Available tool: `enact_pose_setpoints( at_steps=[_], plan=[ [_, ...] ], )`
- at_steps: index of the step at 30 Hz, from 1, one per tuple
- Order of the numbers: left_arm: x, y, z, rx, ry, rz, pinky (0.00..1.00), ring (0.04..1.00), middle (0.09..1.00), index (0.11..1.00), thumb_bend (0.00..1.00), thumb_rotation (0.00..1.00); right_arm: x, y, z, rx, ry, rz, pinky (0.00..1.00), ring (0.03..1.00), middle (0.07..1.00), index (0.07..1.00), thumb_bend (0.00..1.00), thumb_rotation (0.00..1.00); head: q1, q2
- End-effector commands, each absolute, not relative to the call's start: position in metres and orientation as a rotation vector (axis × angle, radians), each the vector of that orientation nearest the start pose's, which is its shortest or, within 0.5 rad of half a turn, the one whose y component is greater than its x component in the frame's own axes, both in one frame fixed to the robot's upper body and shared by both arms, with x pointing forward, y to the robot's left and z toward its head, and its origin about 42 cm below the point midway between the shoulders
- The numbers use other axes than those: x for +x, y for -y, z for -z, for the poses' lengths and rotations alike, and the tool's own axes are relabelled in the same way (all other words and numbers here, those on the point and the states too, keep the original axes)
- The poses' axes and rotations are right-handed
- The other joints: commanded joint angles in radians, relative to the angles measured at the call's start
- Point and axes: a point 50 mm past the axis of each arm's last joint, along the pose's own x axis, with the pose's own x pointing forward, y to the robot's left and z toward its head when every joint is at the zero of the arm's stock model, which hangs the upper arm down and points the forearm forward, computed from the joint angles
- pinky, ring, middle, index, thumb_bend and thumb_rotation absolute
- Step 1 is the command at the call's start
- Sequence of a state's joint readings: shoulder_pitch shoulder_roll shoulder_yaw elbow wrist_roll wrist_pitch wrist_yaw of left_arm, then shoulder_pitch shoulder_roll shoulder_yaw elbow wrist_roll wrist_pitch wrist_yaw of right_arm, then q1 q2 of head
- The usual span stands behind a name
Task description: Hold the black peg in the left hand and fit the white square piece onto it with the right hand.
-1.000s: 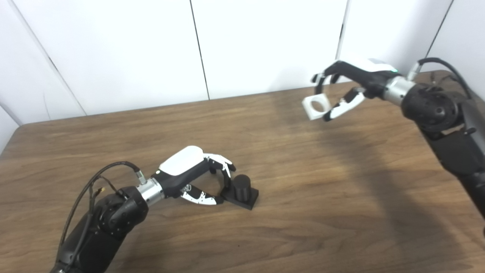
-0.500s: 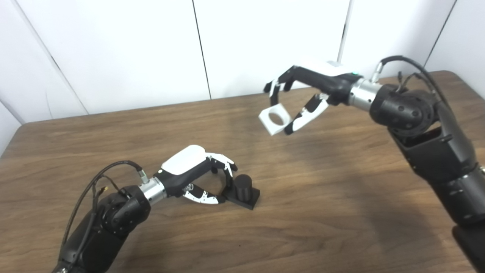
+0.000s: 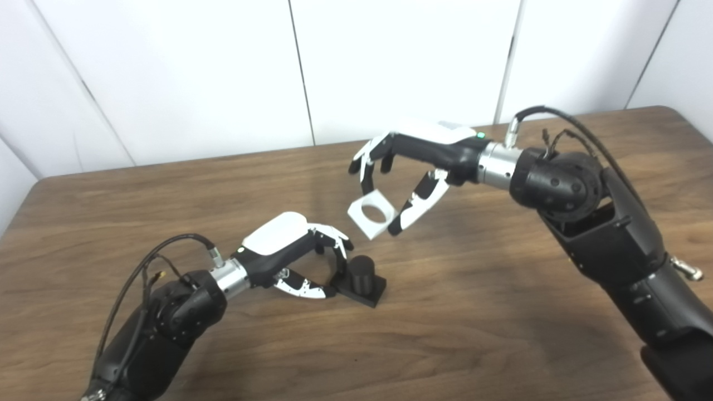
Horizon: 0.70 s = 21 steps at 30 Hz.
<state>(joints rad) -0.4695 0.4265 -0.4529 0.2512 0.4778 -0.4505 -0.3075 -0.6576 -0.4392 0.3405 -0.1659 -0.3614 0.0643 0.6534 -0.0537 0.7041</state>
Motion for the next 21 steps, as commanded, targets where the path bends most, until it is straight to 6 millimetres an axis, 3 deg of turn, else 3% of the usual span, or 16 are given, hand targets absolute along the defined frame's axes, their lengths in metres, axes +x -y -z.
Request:
enact_pose_setpoints(
  at_steps=[1,13,21],
  plan=[
    [0.383,-0.200,-0.149,1.084,0.416,0.941,0.59,0.740,0.761,0.490,0.52,0.07,0.401,0.173,-0.337,-1.098,0.527,-0.804,0.65,0.780,0.767,0.480,0.52,0.14,0.004,0.003],
    [0.383,-0.197,-0.150,1.092,0.418,0.938,0.58,0.733,0.760,0.491,0.52,0.07,0.407,0.160,-0.319,-1.118,0.496,-0.878,0.67,0.784,0.768,0.481,0.52,0.14,0.029,0.011],
    [0.383,-0.197,-0.152,1.096,0.416,0.938,0.58,0.737,0.763,0.491,0.52,0.07,0.415,0.157,-0.319,-1.137,0.481,-0.908,0.69,0.793,0.768,0.480,0.52,0.14,0.036,0.015]
  ],
)
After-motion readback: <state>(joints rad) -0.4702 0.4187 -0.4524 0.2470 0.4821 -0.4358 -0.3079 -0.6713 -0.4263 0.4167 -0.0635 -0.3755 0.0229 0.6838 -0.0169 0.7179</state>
